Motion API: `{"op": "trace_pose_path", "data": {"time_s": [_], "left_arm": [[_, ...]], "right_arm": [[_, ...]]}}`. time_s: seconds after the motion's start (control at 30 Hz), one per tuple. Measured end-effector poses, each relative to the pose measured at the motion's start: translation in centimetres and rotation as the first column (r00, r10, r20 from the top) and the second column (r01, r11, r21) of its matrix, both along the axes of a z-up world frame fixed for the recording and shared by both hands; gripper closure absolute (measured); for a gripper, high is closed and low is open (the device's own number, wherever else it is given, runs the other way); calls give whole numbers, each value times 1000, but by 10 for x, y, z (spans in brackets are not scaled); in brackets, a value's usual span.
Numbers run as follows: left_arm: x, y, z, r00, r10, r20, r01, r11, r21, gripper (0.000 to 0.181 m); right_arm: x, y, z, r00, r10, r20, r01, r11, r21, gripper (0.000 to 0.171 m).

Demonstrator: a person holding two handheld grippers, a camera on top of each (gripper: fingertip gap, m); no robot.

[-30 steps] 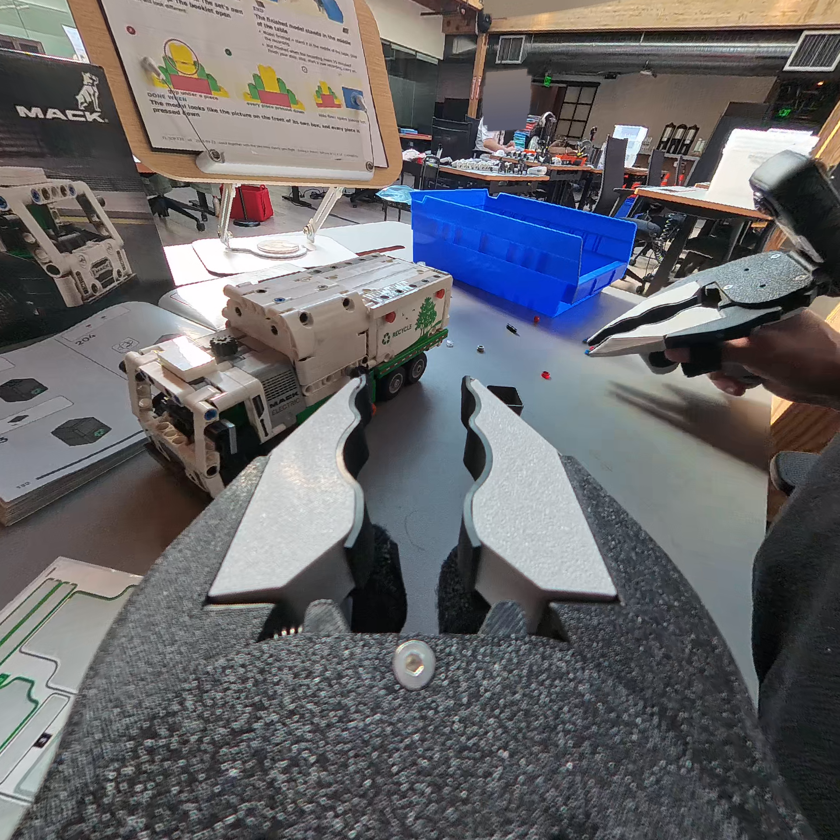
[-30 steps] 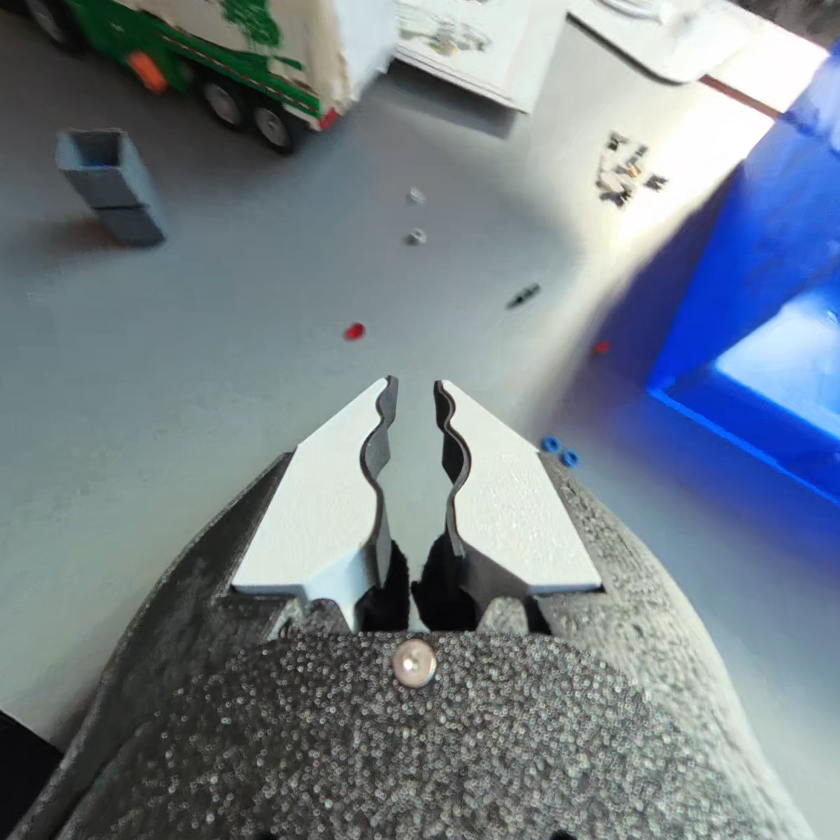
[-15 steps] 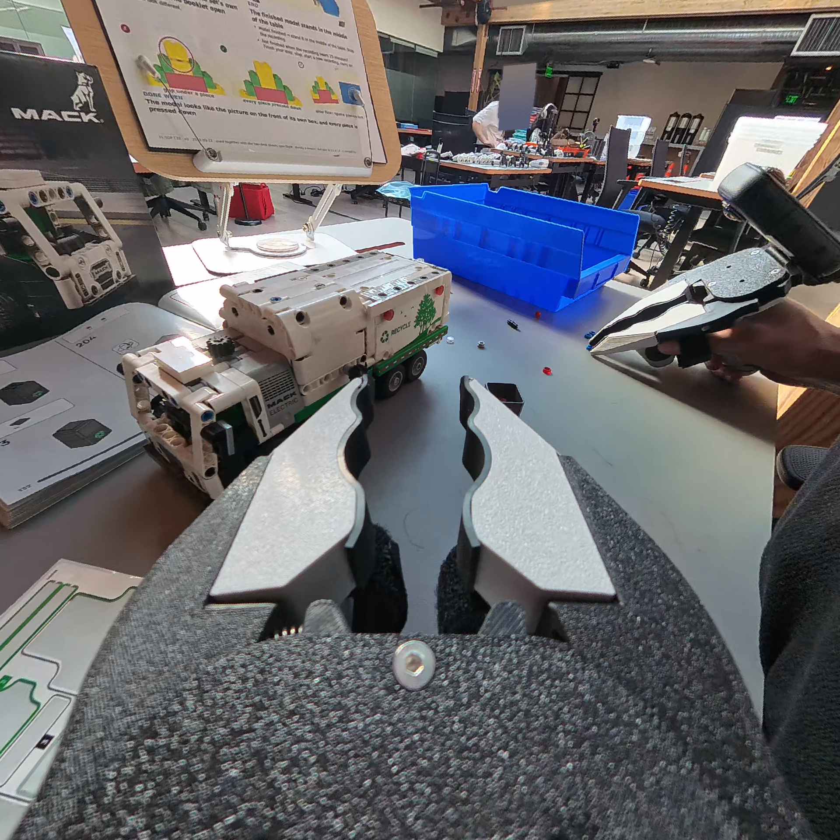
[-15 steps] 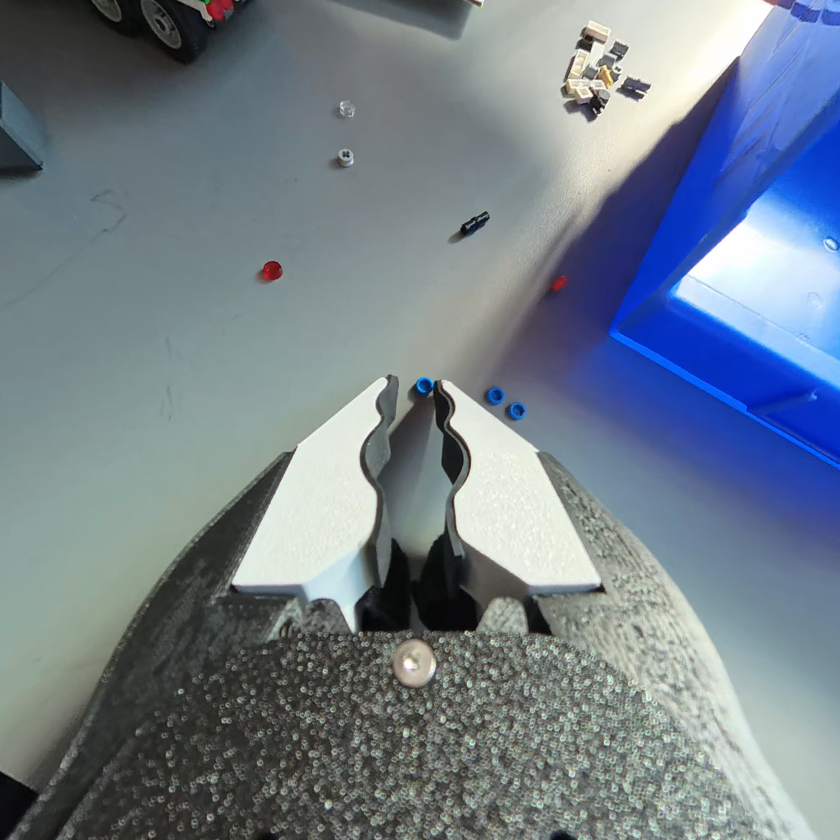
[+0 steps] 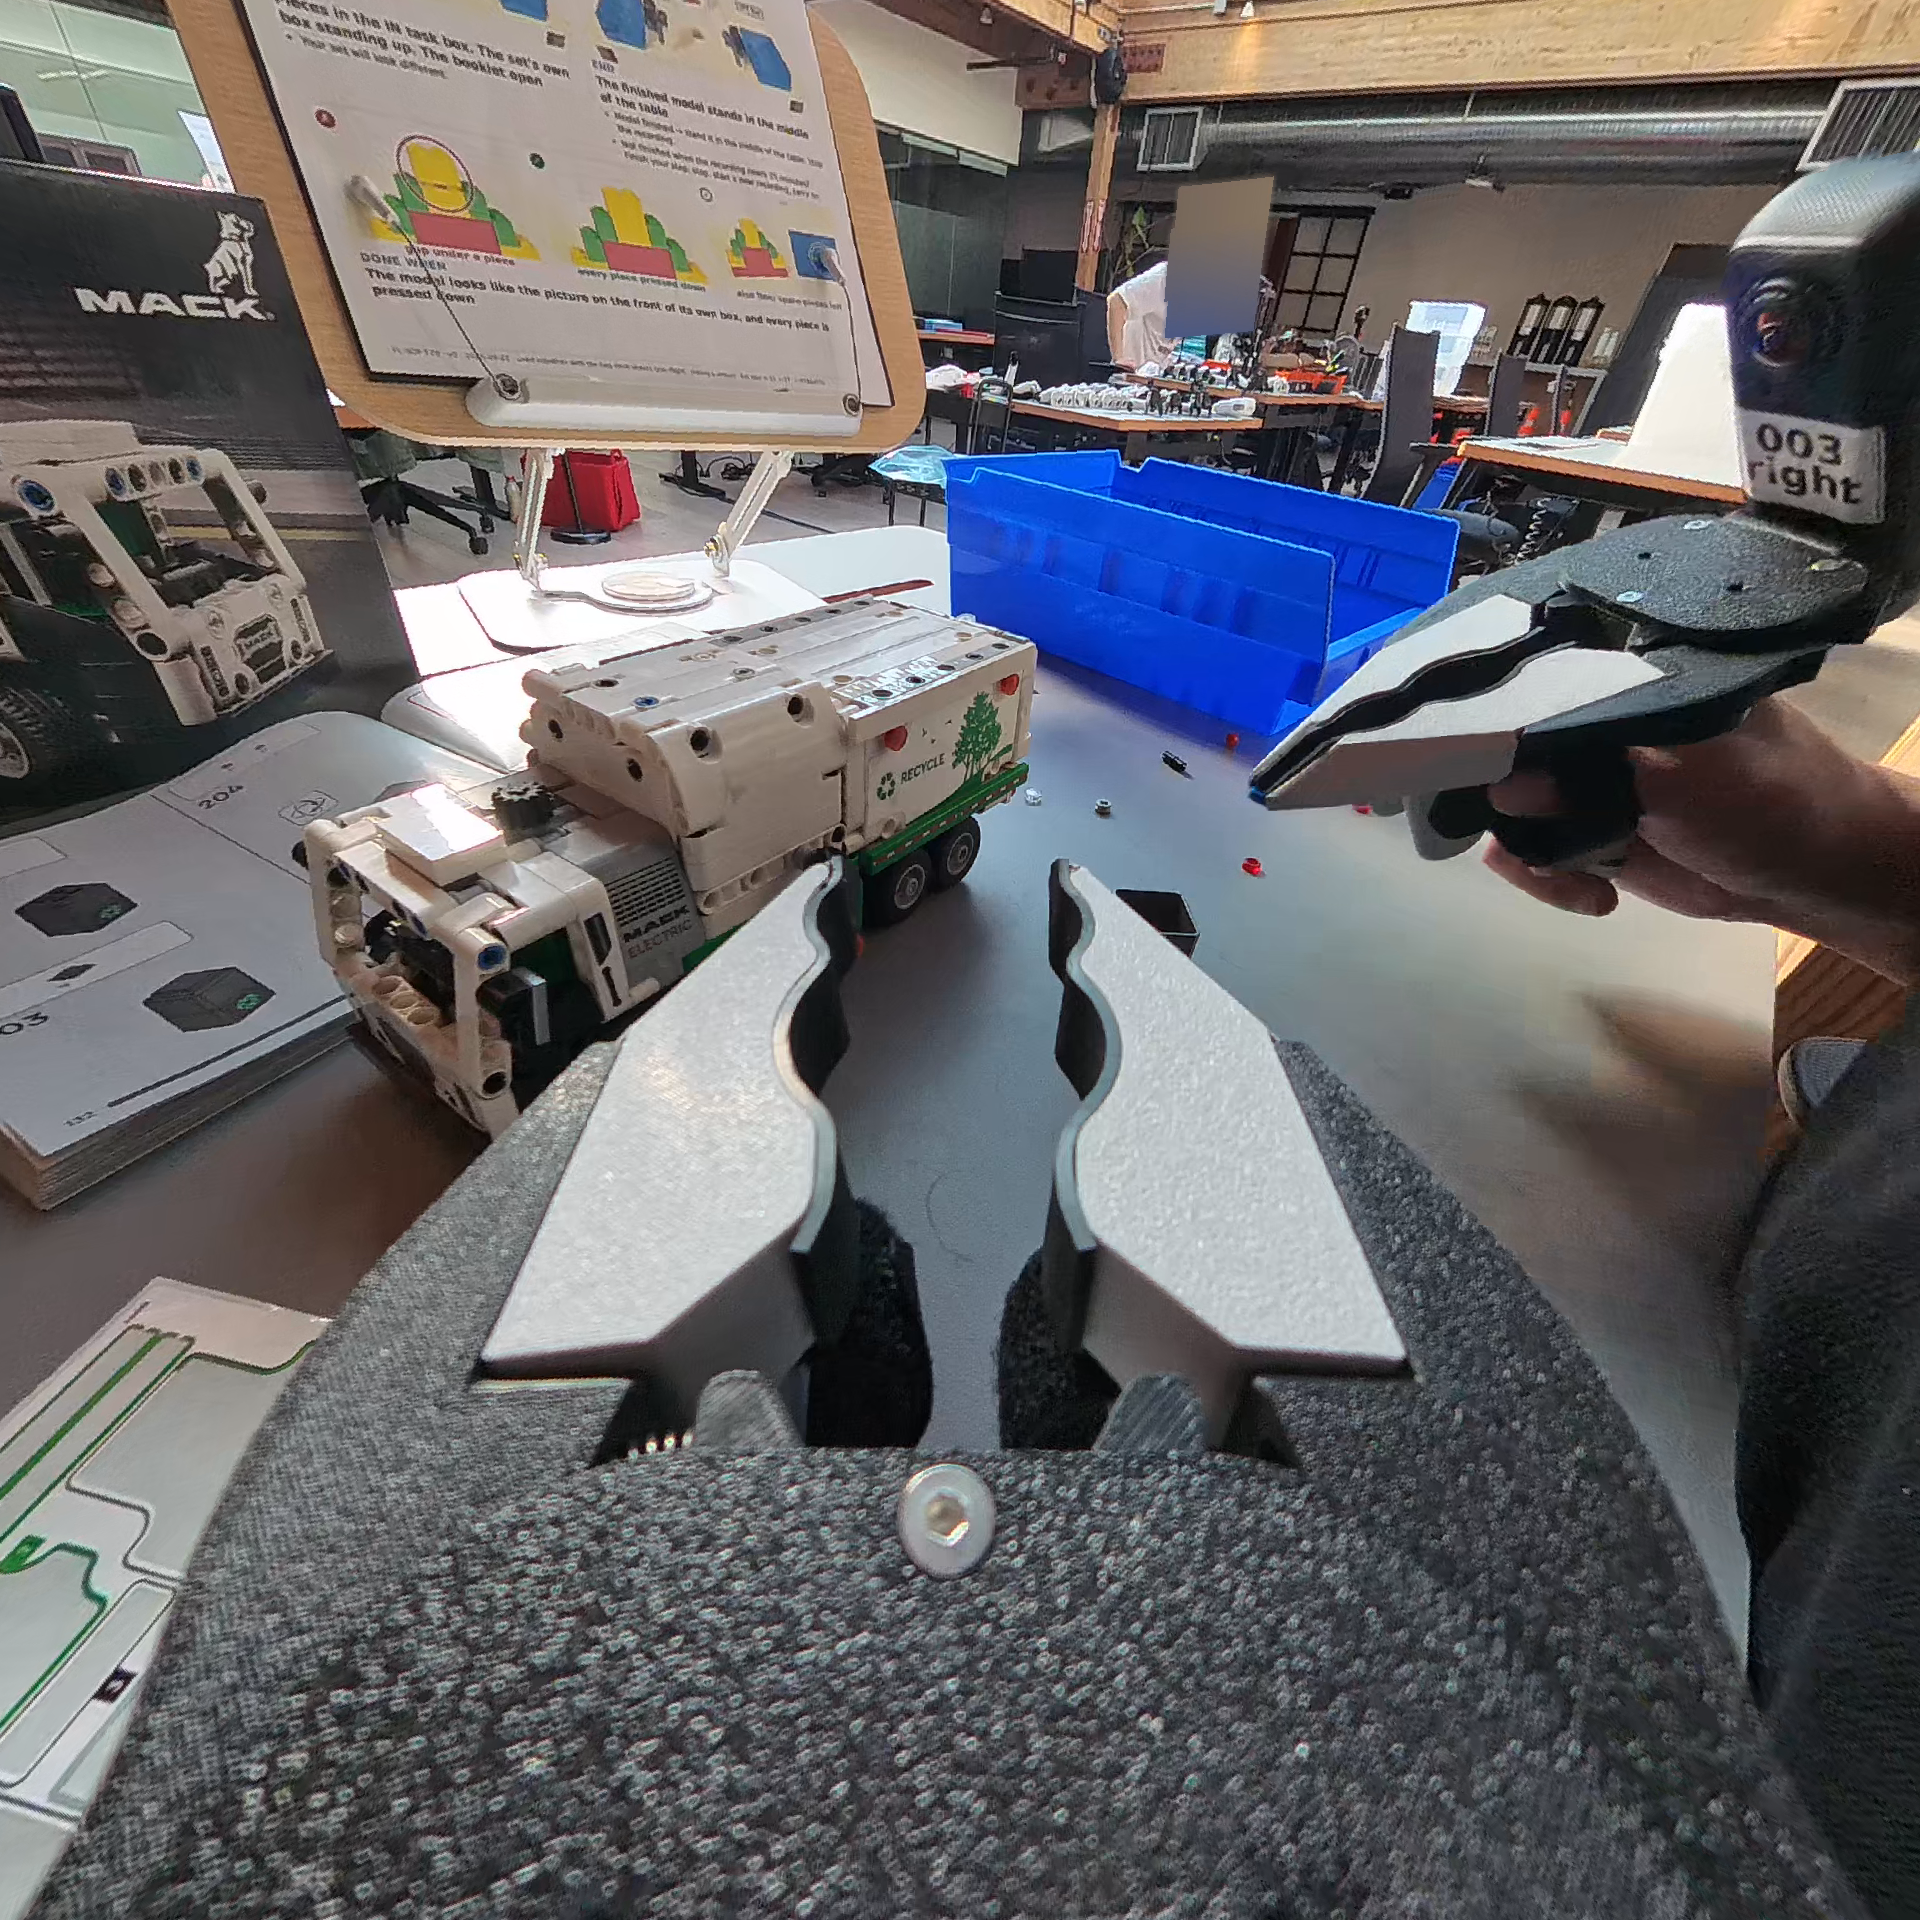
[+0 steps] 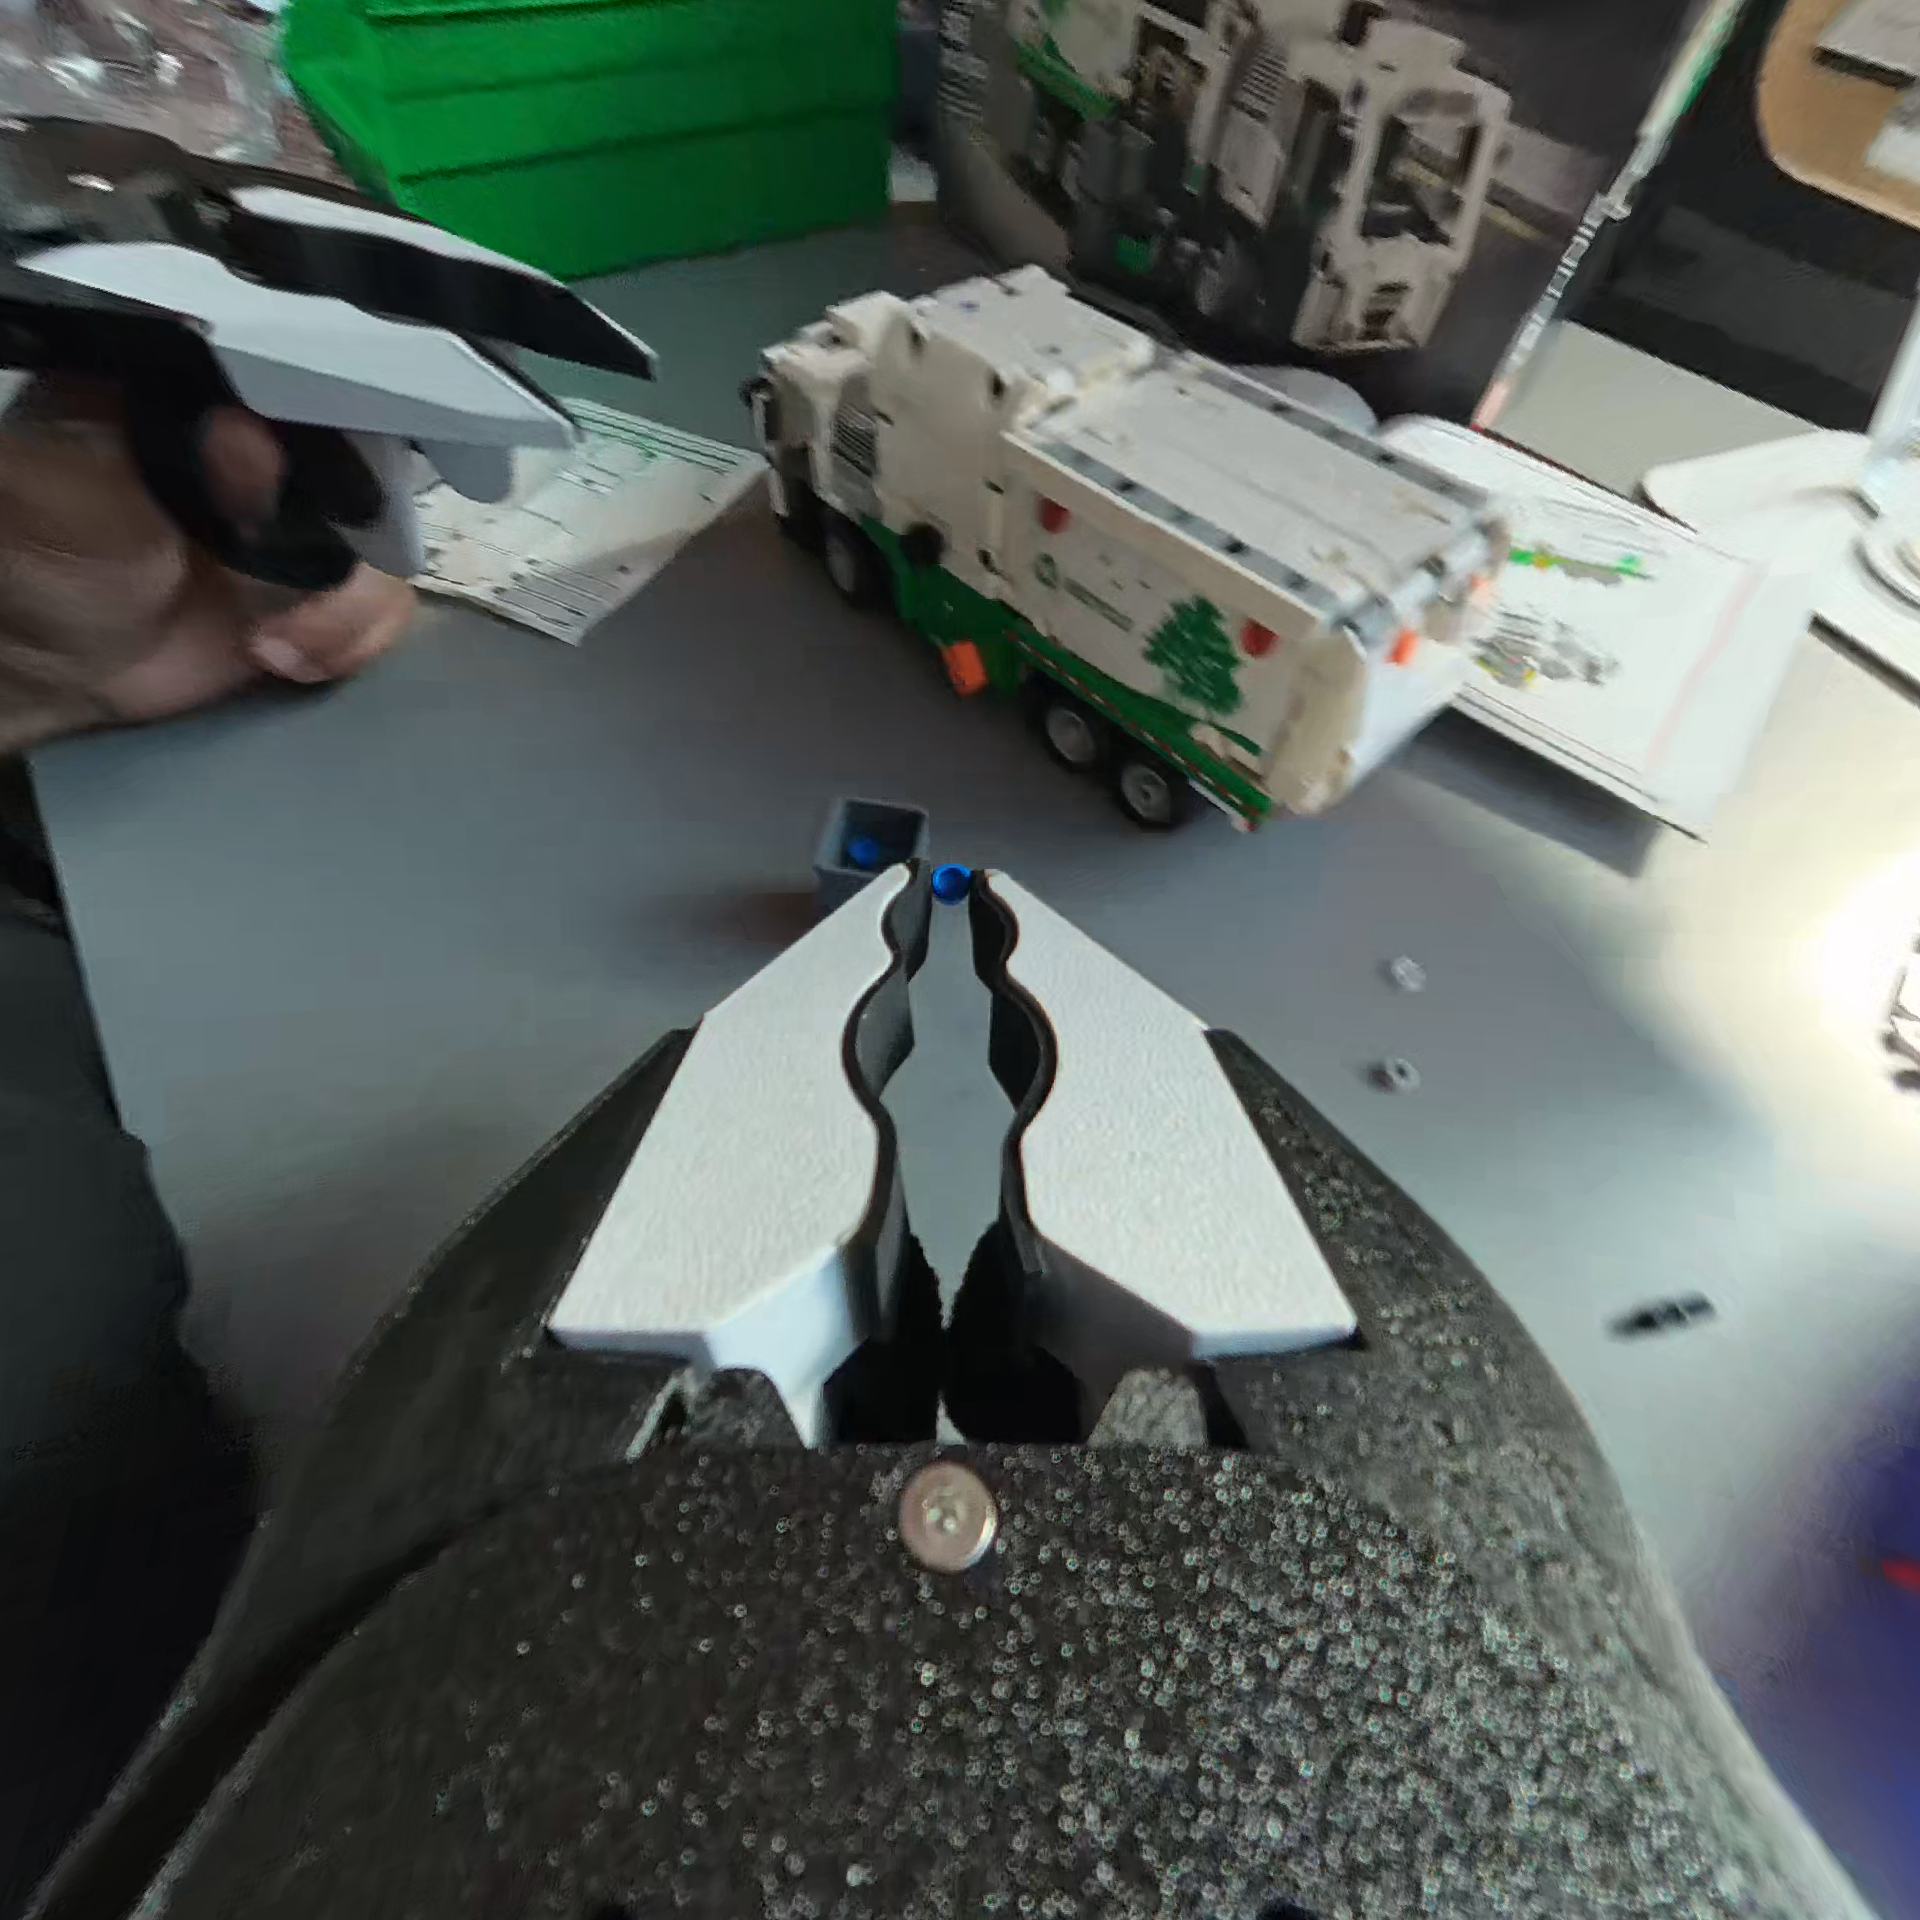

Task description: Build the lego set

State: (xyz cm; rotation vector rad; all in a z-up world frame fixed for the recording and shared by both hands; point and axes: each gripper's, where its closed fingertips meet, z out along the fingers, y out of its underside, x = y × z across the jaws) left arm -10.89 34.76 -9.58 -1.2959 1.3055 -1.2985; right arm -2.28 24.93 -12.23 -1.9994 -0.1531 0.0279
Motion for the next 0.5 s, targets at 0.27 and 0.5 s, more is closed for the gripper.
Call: {"op": "trace_pose_path", "data": {"time_s": [0.27, 0.5], "left_arm": [[2, -6, -4, 1000, -15, -23, 16, 999, 43, 146], [1, -3, -2, 1000, -16, -12, 16, 1000, 6, 146]], "right_arm": [[-20, 33, -23, 996, 66, 51, -62, 995, -83, 164], [-16, 24, -22, 998, 52, 36, -49, 995, -89, 159]]}}
